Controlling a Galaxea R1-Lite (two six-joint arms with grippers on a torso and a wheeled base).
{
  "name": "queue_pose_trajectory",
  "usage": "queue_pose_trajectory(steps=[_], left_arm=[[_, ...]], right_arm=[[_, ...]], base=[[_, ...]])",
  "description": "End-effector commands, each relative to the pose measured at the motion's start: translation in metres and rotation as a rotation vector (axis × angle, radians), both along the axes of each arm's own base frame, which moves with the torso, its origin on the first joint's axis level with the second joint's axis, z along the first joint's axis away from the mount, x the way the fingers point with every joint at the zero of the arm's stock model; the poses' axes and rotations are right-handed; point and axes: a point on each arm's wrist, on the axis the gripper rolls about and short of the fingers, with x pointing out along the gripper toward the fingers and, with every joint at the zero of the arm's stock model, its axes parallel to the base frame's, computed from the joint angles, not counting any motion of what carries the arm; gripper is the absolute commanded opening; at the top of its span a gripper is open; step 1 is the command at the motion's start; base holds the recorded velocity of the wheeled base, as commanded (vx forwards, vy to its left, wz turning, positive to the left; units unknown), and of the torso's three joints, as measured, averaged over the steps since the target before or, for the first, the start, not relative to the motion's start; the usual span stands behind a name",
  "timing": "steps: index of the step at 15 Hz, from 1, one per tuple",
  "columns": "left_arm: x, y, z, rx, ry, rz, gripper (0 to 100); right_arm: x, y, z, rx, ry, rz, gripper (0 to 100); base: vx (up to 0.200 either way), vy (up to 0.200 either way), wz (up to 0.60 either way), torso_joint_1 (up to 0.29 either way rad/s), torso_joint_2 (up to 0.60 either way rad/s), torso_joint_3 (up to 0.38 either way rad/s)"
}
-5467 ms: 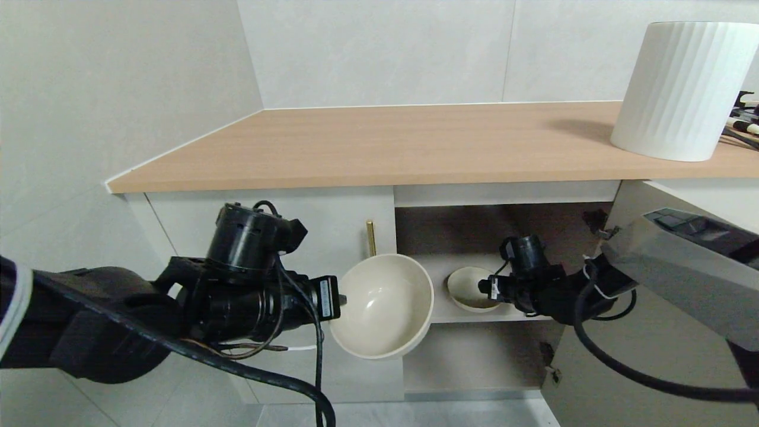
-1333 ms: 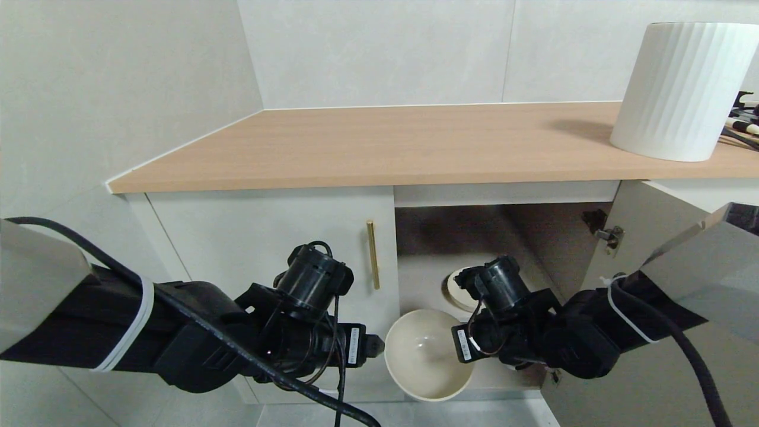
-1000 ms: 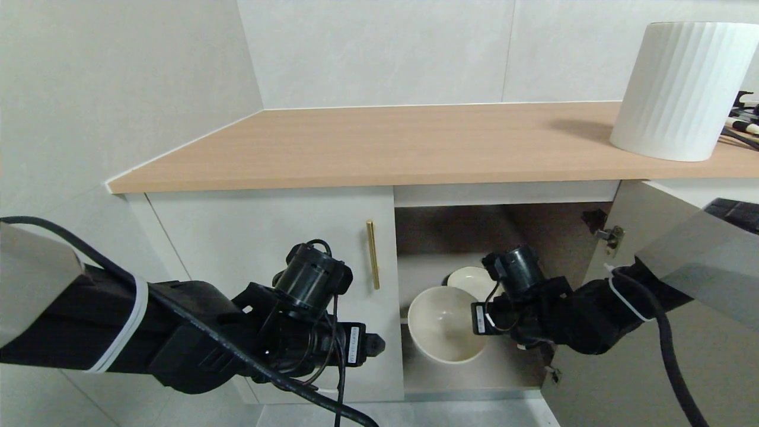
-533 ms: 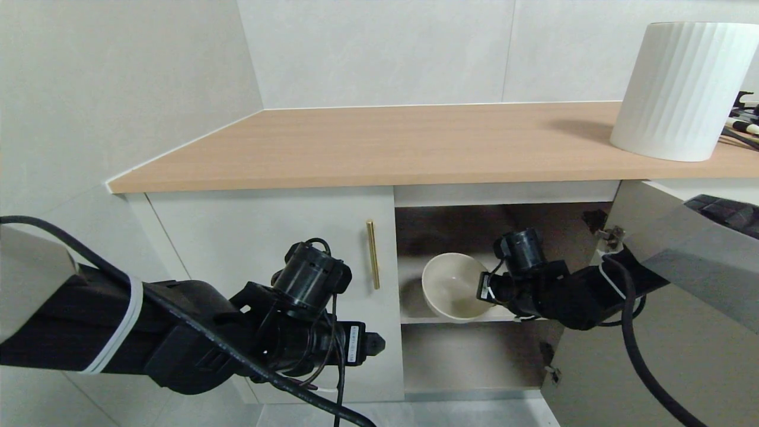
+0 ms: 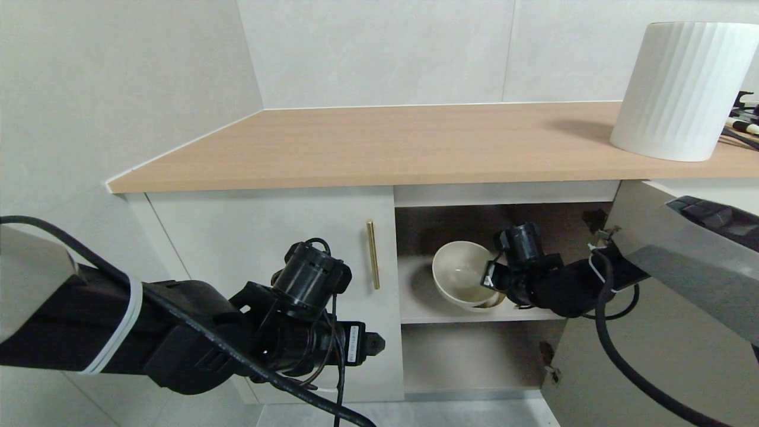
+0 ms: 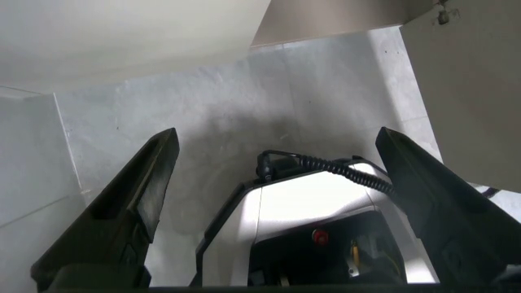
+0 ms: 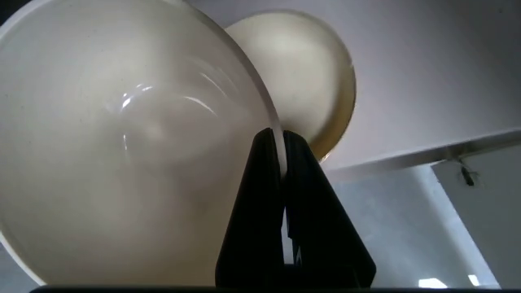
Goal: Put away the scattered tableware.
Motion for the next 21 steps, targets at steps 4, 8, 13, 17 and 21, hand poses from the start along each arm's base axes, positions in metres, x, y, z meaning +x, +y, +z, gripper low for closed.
queue_pose_trajectory(steps=[4, 8, 13, 17, 21], left_arm=[[0.0, -0.001, -0.001, 0.002, 0.002, -0.001, 100], [0.0, 0.0, 0.0, 0.001, 0.001, 0.001, 100], [0.0, 0.0, 0.0, 0.001, 0.001, 0.001, 100], [0.0, 0.0, -0.001, 0.002, 0.002, 0.001, 100], [0.0, 0.0, 0.0, 0.001, 0.001, 0.001, 100]], right_arm=[[0.016, -0.016, -0.01, -0.009, 0.056, -0.082, 0], [0.024, -0.019, -0.015, -0.011, 0.064, -0.122, 0], [0.029, -0.022, -0.02, -0.012, 0.064, -0.131, 0], [0.032, -0.022, -0.024, -0.013, 0.067, -0.132, 0], [0.033, -0.021, -0.028, -0.017, 0.072, -0.131, 0]], base=[[0.0, 0.0, 0.0, 0.0, 0.0, 0.0], [0.0, 0.0, 0.0, 0.0, 0.0, 0.0], [0.0, 0.0, 0.0, 0.0, 0.0, 0.0], [0.0, 0.0, 0.0, 0.0, 0.0, 0.0], [0.0, 0.0, 0.0, 0.0, 0.0, 0.0]])
